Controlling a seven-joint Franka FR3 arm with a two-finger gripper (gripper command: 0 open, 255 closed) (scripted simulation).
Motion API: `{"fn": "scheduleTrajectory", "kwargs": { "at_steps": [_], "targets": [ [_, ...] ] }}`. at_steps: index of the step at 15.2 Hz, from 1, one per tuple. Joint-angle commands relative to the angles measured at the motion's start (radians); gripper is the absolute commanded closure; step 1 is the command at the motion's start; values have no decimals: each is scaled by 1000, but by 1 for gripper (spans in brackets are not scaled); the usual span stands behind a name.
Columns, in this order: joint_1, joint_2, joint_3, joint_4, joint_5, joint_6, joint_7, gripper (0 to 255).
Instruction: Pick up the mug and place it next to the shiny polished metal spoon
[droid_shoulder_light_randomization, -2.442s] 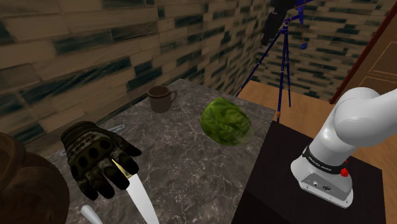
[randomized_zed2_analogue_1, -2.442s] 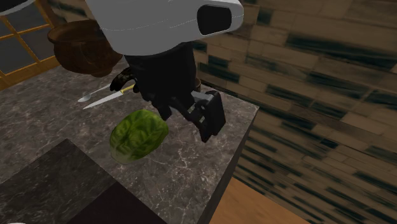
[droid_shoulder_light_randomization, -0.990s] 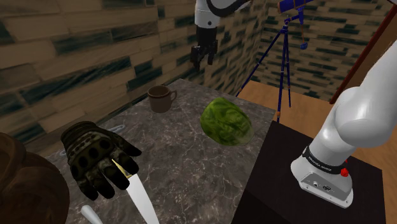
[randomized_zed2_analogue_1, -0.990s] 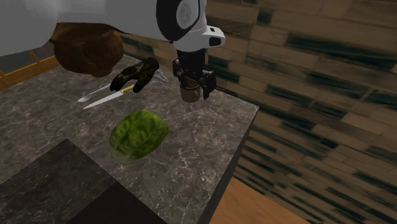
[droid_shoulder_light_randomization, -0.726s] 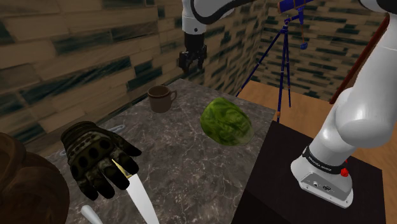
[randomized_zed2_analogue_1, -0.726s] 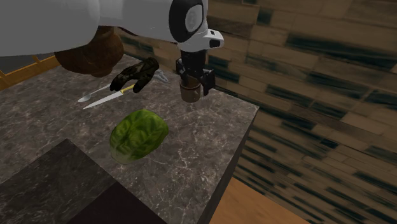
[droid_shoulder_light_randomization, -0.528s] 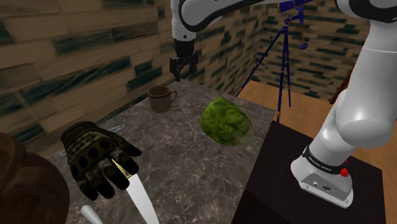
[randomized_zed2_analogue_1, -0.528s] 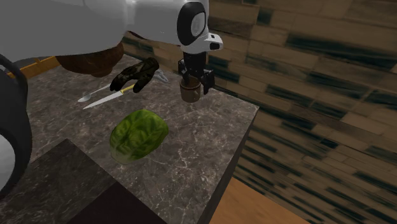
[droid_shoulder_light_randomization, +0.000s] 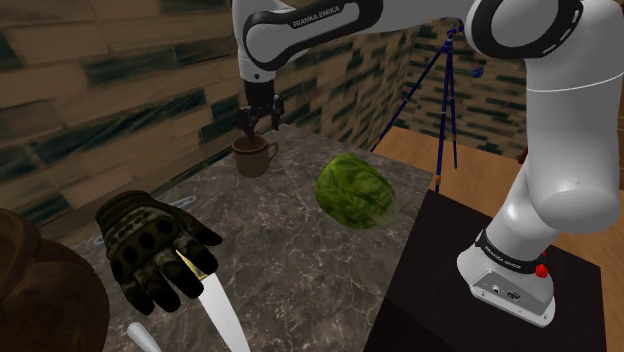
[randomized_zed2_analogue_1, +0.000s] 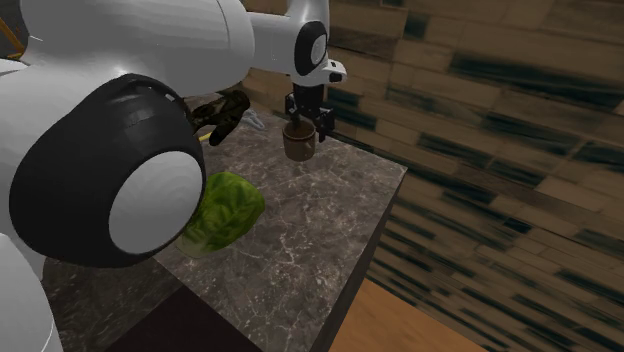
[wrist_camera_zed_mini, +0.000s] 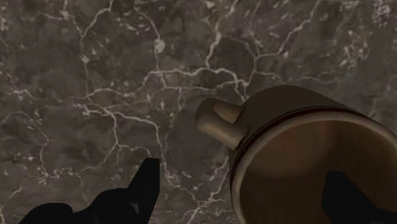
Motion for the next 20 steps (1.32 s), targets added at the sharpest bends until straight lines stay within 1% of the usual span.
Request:
{"fn": "scheduleTrajectory", "kwargs": {
  "at_steps": [1,7,14,15,20],
  "targets": [
    [2,26,-1,9,-3,16,3,0],
    [2,46,-3,-36,-7,81,6,0],
    [2,46,-3,-35,-7,80,6,0],
    [2,46,-3,-35,-7,80,6,255],
    [2,46,-3,-35,-7,80,6,255]
  ]
}}
